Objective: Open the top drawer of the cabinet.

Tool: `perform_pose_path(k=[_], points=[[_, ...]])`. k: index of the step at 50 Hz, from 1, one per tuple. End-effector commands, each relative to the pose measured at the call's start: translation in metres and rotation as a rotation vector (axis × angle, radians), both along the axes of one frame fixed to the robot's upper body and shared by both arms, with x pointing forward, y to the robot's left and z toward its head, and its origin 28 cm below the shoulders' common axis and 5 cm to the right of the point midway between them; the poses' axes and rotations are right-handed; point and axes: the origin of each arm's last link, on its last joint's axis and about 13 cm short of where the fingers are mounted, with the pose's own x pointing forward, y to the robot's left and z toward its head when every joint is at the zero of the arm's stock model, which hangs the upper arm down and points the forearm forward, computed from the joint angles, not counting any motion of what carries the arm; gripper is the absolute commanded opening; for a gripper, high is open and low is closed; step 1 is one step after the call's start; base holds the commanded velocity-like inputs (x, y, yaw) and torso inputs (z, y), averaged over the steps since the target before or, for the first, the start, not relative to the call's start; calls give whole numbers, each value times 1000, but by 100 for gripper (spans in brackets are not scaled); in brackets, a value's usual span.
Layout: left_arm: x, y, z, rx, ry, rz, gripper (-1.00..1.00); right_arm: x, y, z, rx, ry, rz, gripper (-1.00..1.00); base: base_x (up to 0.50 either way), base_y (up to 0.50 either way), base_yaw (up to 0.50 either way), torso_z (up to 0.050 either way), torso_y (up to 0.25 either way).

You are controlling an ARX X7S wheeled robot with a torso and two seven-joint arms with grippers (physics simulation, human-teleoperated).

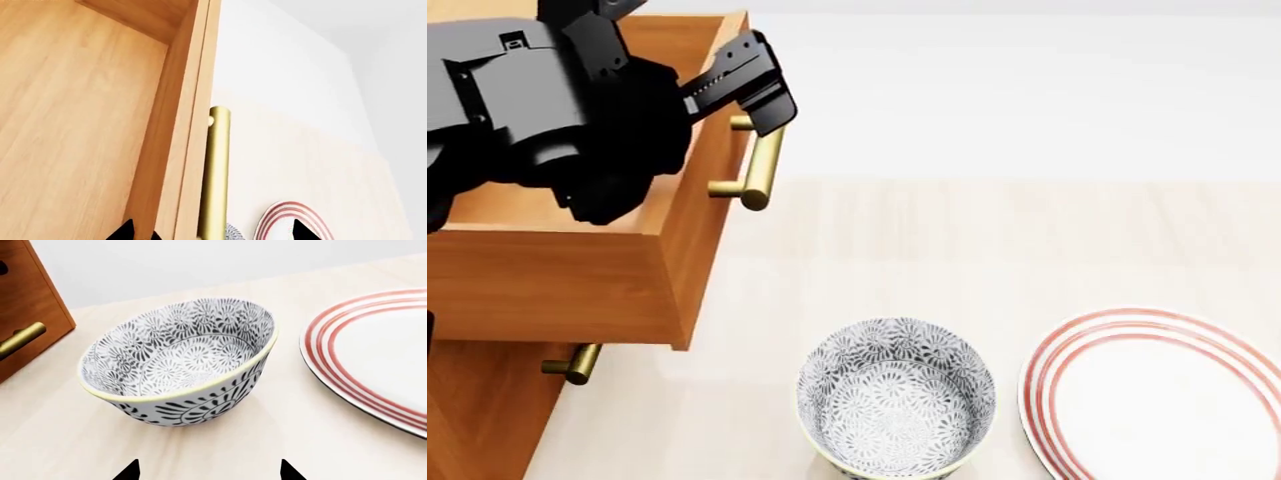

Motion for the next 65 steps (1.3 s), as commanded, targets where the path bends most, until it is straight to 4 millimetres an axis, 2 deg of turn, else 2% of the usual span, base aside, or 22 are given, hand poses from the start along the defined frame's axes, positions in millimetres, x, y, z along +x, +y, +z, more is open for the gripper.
perform_pose_path(k=[1, 18, 27, 38, 42, 44, 50, 57, 65], points=[[-2, -22, 11, -110, -30, -58, 100, 2, 1, 1, 1, -25, 7, 100, 0, 0, 0, 0, 0], [-13, -44, 20, -128, -89, -165, 100, 2, 0, 1, -2, -27, 15, 100, 0, 0, 0, 0, 0], [-26, -58, 26, -132, -125, -246, 100, 2, 0, 1, -1, -27, 20, 100, 0, 0, 0, 0, 1], [-34, -60, 27, -127, -158, -284, 100, 2, 1, 1, -1, -25, 22, 100, 0, 0, 0, 0, 1], [-37, -57, 31, -85, -220, -273, 100, 2, 0, 1, -1, -23, 20, 100, 0, 0, 0, 0, 3], [-45, -57, 37, -35, -317, -294, 100, 2, 0, 1, 0, -21, 18, 100, 0, 0, 0, 0, 6], [-69, -62, 50, -1, -413, -349, 100, 3, 0, 1, 3, -18, 12, 100, 0, 0, 0, 0, 4], [-84, -63, 56, 34, -478, -367, 100, 3, 0, 0, 7, -15, 6, 100, 0, 0, -1, 0, 2], [-92, -63, 60, 43, -519, -378, 100, 3, 0, 1, 9, -12, 4, 100, 0, 0, 0, 0, 0]])
